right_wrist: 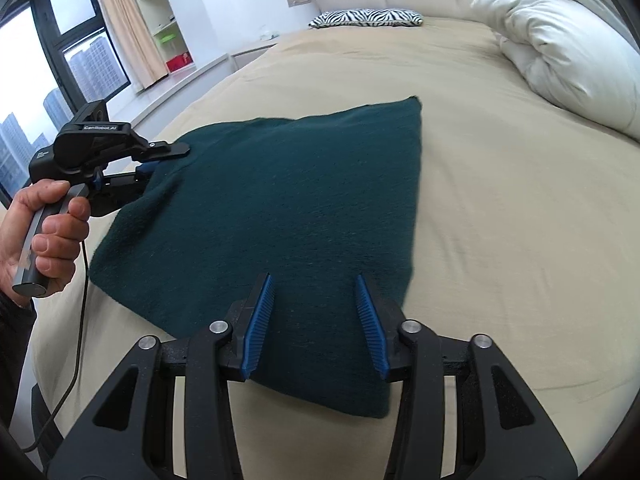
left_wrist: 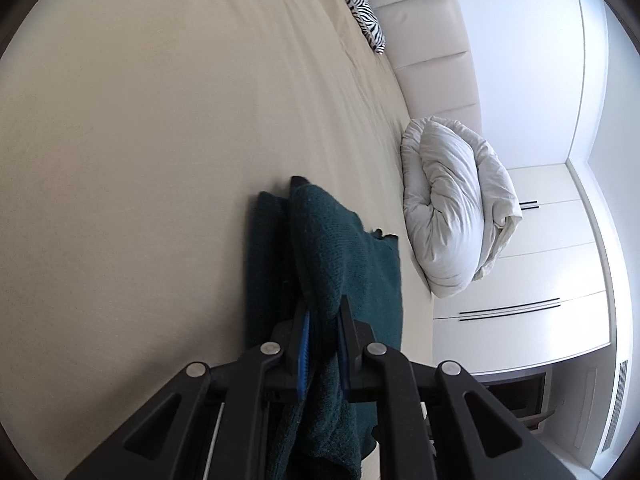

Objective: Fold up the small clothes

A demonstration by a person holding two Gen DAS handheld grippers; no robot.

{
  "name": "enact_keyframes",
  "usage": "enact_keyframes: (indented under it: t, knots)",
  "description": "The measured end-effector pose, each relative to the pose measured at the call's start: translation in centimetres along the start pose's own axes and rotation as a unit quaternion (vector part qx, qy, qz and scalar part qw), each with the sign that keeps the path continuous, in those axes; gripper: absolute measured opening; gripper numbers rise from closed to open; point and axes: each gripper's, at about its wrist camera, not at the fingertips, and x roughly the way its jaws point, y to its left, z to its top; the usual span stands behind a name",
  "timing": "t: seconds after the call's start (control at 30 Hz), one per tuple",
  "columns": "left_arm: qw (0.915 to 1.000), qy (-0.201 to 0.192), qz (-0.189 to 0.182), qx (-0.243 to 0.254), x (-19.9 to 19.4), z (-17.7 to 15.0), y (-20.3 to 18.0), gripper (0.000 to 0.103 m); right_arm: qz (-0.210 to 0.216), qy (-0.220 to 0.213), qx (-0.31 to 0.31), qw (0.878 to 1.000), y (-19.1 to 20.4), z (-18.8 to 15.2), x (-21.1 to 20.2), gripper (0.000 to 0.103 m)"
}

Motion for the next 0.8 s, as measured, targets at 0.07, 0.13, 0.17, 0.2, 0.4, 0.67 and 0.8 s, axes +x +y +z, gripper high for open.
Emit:
enact_keyframes:
  t: [0.07,0.13,0.17,0.2,0.4,0.67,0.8]
  knots:
    - [1.0,-0.002,0.009,0.001,0.5,-0.3,0.4,0.013,0.01,0.006,0.003,1.0,0.3,-0.3,0.0,0.042]
    - [0.9999,-0.007,0.008,-0.006,0.4,-0.6,1.1,0.014,0.006,0.017,-0.005,1.0,1.0,-0.6,0.7,0.042]
    - [0.9999,-0.013,-0.001,-0.009,0.1,-0.7,1.2,0.015,0.001,0.018,-0.009,1.0,1.2,-0.7,1.1,0.042]
    - [0.9997,-0.023,0.001,-0.008,-0.4,-0.9,1.1,0.015,0.001,0.017,-0.008,1.0,1.2,-0.8,1.2,0.042]
    - [0.9897,-0.087,0.065,0.093,-4.8,-3.7,-3.7,0.024,0.014,0.017,-0.001,1.0,0.0,-0.8,0.9,0.042]
    - [0.9739,-0.067,0.153,0.154,-3.9,-9.7,-4.5,0.055,0.024,0.013,-0.001,1.0,1.5,-0.2,1.1,0.042]
    - [0.9681,-0.063,0.167,0.175,-3.4,-11.0,-4.6,0.055,0.03,0.016,0.005,0.999,1.2,-0.7,0.6,0.042]
